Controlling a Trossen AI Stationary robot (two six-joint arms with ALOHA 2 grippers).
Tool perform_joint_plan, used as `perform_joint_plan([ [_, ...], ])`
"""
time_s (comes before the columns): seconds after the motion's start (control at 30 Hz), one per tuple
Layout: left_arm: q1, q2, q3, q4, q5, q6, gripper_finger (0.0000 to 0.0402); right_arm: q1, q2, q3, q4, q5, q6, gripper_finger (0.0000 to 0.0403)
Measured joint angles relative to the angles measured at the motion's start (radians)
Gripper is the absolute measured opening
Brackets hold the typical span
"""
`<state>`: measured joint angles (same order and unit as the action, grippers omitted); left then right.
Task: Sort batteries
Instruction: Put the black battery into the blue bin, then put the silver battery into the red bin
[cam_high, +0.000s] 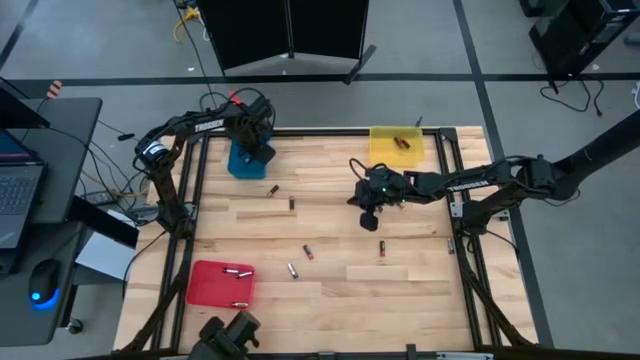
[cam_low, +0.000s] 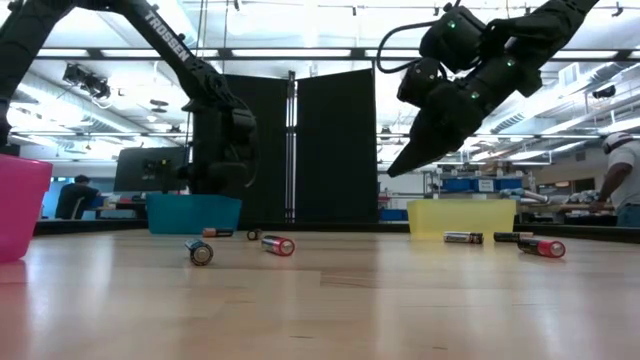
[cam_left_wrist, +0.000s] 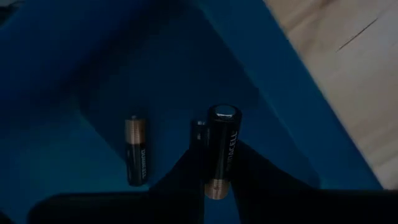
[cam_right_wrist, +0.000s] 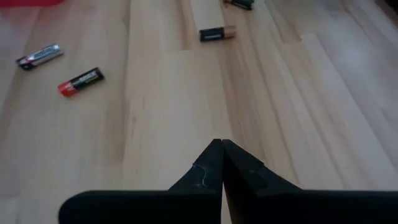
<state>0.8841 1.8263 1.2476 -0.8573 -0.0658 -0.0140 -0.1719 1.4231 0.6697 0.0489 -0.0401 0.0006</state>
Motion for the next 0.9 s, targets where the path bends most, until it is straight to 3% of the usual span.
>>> perform_joint_plan([
  [0.13, 0.000, 0.000, 0.000, -0.026, 0.000, -0.003, 0.0057, 0.000, 0.000, 0.000, 0.003, 0.023, 0.023, 0.0014],
  [0.37, 0.000, 0.000, 0.000, -0.035, 0.017, 0.000, 0.0104, 0.009, 0.000, 0.000, 0.002, 0.025, 0.033, 0.0017],
  [0.67, -0.003, -0.001, 0.000, -0.027, 0.017, 0.012, 0.0109, 0.014, 0.000, 0.000, 0.001, 0.025, 0.031, 0.0018],
  [0.77, -0.027, -0.022, -0.002, -0.020, -0.058, 0.042, 0.0100, 0.014, 0.000, 0.000, 0.000, 0.025, 0.031, 0.0018],
  [0.9, -0.084, -0.097, -0.002, 0.035, -0.134, 0.074, 0.0058, 0.014, -0.008, 0.000, -0.002, 0.025, 0.025, 0.0012],
])
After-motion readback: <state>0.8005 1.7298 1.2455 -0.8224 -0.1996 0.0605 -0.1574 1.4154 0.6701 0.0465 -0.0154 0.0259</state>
